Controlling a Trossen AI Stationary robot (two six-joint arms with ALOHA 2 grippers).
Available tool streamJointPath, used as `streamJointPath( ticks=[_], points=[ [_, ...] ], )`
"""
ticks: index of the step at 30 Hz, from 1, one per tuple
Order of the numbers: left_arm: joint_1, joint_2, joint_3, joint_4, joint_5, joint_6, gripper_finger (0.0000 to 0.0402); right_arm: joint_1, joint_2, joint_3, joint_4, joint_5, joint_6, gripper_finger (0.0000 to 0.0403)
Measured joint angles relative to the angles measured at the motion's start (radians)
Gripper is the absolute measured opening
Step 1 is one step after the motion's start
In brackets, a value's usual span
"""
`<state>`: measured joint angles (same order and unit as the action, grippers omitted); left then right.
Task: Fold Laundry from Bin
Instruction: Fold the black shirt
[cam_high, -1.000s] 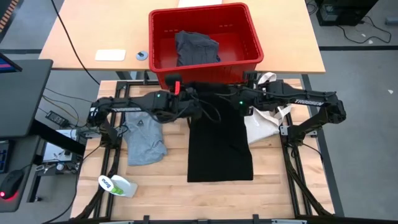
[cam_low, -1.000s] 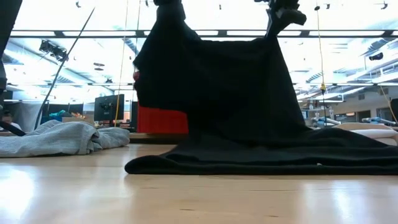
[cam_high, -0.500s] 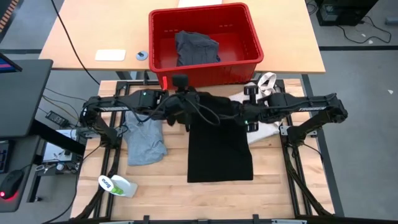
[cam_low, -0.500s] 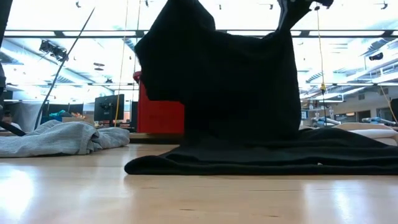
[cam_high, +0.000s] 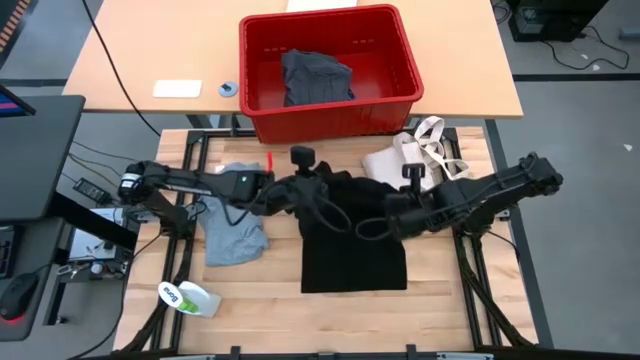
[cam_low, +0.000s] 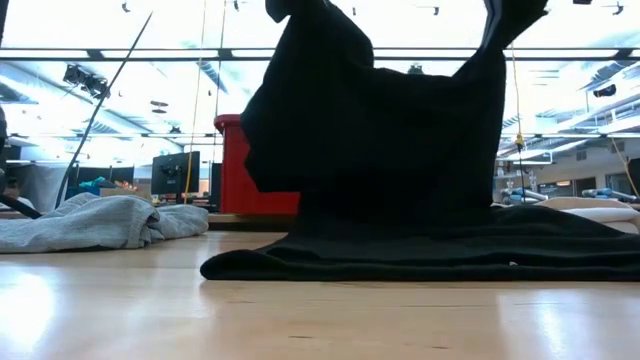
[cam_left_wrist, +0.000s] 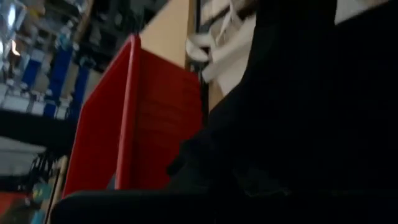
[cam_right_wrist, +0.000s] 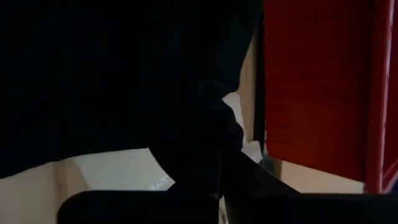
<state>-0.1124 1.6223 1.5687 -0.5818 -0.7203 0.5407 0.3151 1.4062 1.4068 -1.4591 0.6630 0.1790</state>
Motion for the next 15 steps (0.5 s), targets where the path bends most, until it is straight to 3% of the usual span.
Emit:
streamJointPath(
  ticks=[7,15],
  points=[
    [-0.054,-0.064,-0.148,0.202,0.046,0.015,0.0008,0.13,-0.029,-0.045,0.007,0.043,0.148,0.0008],
    [-0.104,-0.065,-0.186,0.205,0.051,-0.048,0.0008,0.221,-0.024,-0.123,0.03,0.024,0.263,0.001]
  ],
)
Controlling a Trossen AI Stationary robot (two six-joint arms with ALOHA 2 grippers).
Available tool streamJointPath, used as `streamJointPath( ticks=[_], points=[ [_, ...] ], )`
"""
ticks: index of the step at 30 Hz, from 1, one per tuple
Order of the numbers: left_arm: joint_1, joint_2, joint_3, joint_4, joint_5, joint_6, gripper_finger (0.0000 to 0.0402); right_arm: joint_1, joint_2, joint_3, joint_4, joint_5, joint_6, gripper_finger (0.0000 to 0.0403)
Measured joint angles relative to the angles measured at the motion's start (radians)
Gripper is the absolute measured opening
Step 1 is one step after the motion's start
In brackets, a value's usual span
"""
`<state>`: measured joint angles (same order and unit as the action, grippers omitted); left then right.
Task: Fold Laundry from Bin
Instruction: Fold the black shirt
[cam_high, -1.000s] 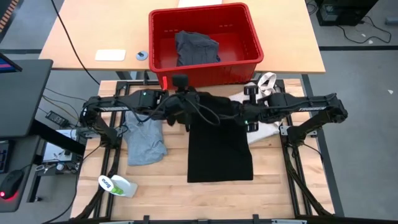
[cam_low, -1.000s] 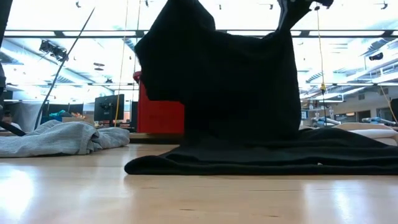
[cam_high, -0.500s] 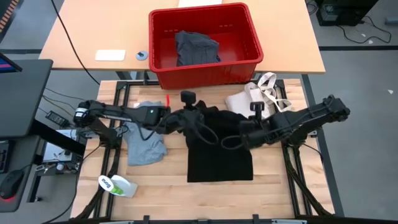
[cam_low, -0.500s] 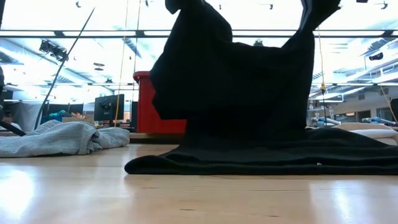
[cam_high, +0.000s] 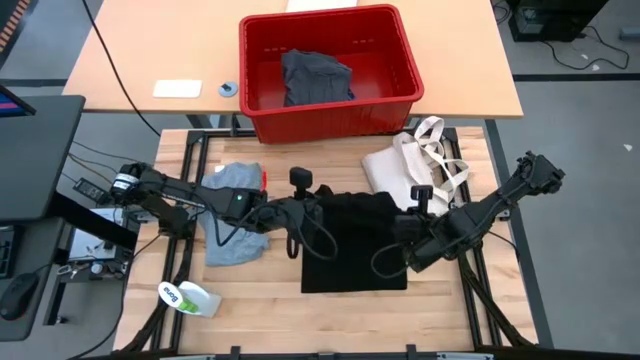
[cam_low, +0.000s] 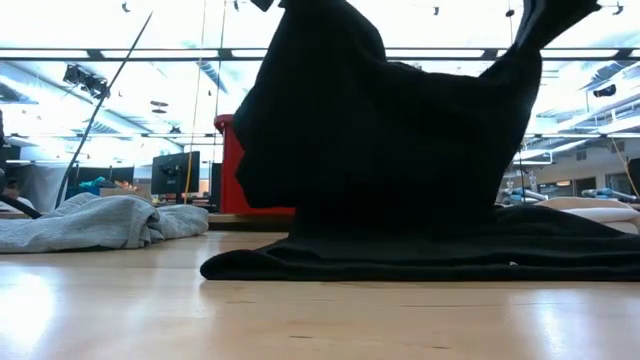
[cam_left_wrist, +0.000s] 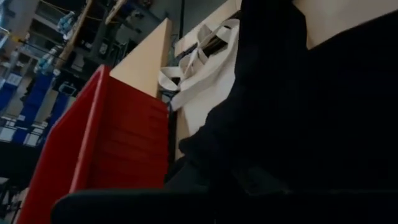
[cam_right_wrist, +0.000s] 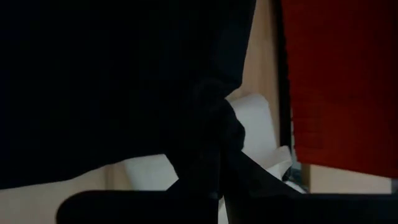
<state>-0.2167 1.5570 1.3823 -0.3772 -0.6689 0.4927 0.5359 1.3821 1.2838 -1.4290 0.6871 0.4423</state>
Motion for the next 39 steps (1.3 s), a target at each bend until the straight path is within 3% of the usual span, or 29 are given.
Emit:
streamJointPath(
  ticks=[11,16,23,31,39],
  points=[
    [-0.07,0.0,-0.001,-0.008,-0.002,-0.06,0.0008,0.146,0.001,-0.024,0.086,-0.063,0.113,0.0012],
    [-0.085,0.013,-0.001,-0.006,0.065,-0.15,0.0008,0.197,0.005,-0.024,0.119,-0.095,0.164,0.0012],
    [-0.132,0.065,0.0,0.061,0.072,-0.169,0.0008,0.252,0.008,-0.057,0.167,-0.177,0.236,0.0012],
    [-0.169,0.108,0.0,0.026,0.069,-0.216,0.0008,0.271,0.008,-0.181,0.389,-0.353,0.22,0.0014],
    [-0.195,0.128,0.001,-0.028,0.124,-0.376,0.0009,0.282,0.007,-0.331,0.654,-0.374,0.212,0.0048]
  ],
)
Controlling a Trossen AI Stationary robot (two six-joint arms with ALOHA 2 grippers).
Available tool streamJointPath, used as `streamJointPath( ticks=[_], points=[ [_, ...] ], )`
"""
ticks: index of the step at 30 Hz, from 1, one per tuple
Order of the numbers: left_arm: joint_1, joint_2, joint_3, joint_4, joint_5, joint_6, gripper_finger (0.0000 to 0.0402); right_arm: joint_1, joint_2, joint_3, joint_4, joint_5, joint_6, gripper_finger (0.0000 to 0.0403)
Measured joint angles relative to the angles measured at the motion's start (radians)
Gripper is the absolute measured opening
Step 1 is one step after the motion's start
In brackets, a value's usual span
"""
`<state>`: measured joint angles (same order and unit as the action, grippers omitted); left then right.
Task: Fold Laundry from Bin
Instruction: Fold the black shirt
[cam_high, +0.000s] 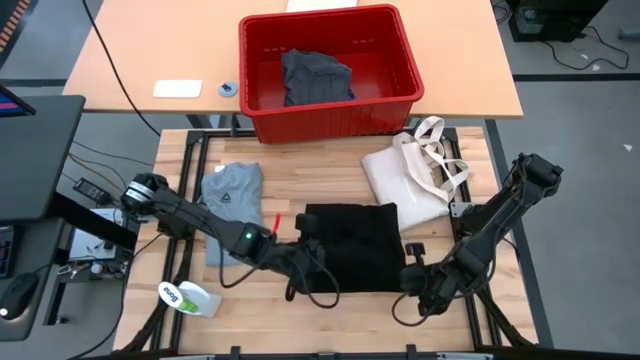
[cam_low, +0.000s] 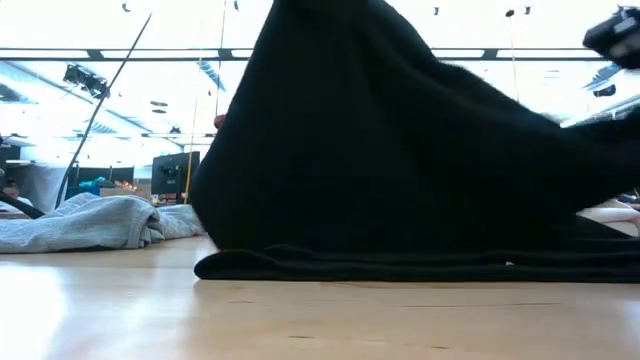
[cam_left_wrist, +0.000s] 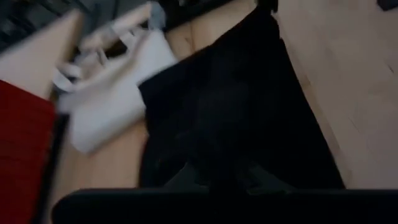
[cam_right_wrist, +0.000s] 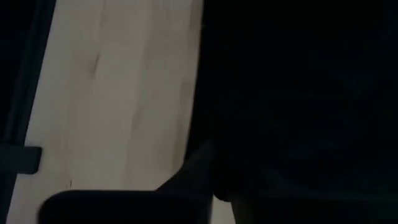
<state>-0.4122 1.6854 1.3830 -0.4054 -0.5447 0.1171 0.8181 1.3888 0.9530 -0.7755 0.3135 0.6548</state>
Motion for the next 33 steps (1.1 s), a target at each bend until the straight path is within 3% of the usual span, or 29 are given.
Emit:
streamJointPath(
  ticks=[7,10,13,17,26,29,33],
  points=[
    [0.001,0.074,0.0,-0.029,0.018,-0.151,0.0009,0.006,0.001,-0.134,0.207,-0.106,0.005,0.017],
    [-0.007,0.096,-0.001,-0.03,0.019,-0.219,0.0009,0.006,-0.001,-0.132,0.161,-0.277,0.052,0.0231],
    [-0.027,0.102,0.0,-0.033,0.018,-0.28,0.0023,0.017,-0.001,-0.104,0.043,-0.386,0.239,0.027],
    [-0.062,0.102,0.0,-0.033,0.019,-0.347,0.0072,0.09,-0.002,-0.094,-0.049,-0.34,0.358,0.0284],
    [-0.173,0.102,0.0,-0.023,0.012,-0.532,0.0199,0.168,-0.002,-0.092,0.079,-0.209,0.397,0.0277],
    [-0.265,0.105,0.0,-0.004,-0.129,-0.53,0.0213,0.167,-0.002,-0.078,0.071,-0.182,0.388,0.0275],
    [-0.394,0.146,0.0,0.012,-0.523,-0.431,0.021,0.143,-0.002,-0.032,0.021,-0.039,0.298,0.0273]
  ],
)
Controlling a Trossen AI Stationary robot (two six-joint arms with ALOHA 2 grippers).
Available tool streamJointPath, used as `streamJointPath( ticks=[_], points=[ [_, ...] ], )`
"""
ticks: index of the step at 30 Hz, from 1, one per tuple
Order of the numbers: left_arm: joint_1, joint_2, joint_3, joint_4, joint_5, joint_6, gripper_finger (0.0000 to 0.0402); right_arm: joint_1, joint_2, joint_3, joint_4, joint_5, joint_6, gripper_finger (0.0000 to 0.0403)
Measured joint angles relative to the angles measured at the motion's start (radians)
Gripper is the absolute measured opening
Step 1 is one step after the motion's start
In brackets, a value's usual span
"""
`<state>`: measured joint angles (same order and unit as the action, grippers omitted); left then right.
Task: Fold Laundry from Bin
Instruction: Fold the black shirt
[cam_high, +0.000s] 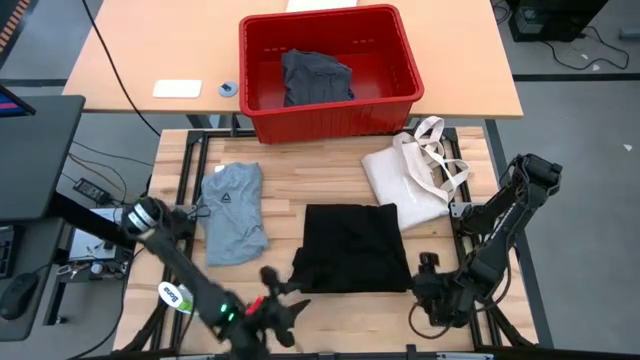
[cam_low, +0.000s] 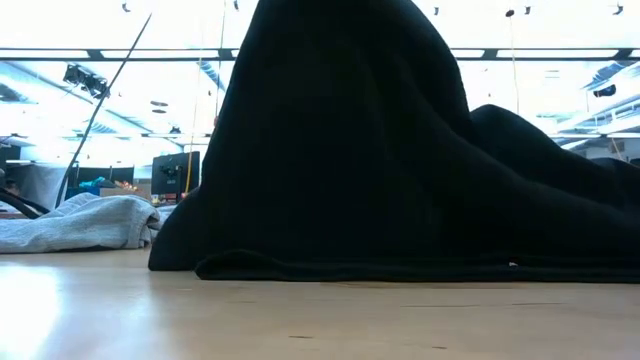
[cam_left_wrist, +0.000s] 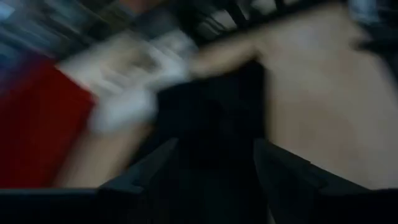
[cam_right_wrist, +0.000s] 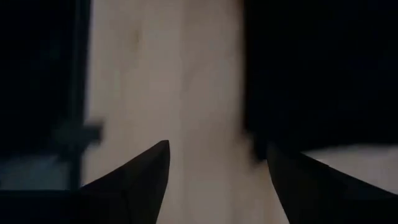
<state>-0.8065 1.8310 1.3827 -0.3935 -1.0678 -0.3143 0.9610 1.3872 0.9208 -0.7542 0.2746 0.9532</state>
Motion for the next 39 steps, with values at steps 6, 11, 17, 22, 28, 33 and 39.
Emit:
streamJointPath(
  ticks=[6,11,17,22,28,33,39],
  points=[
    [-0.031,0.058,0.0,0.192,-0.481,0.231,0.0194,-0.134,0.0,0.022,0.044,0.56,-0.248,0.0263],
    [0.039,0.061,0.0,0.153,-0.371,0.152,0.0193,-0.396,0.001,0.001,0.027,0.472,-0.388,0.0241],
    [0.085,0.062,0.0,0.13,-0.267,0.114,0.0192,-0.61,0.003,-0.091,0.097,0.302,-0.492,0.0223],
    [0.078,0.062,0.0,0.131,-0.259,0.099,0.0192,-0.65,0.003,-0.198,0.354,0.088,-0.593,0.0219],
    [0.074,0.062,0.0,0.135,-0.262,0.087,0.0192,-0.558,0.003,-0.273,0.534,-0.162,-0.551,0.0214],
    [0.073,0.062,0.0,0.135,-0.262,0.073,0.0192,-0.371,0.003,-0.253,0.628,-0.205,-0.457,0.0211],
    [0.073,0.062,0.0,0.135,-0.262,0.07,0.0192,-0.144,0.006,-0.252,0.824,-0.33,-0.298,0.0211]
  ],
)
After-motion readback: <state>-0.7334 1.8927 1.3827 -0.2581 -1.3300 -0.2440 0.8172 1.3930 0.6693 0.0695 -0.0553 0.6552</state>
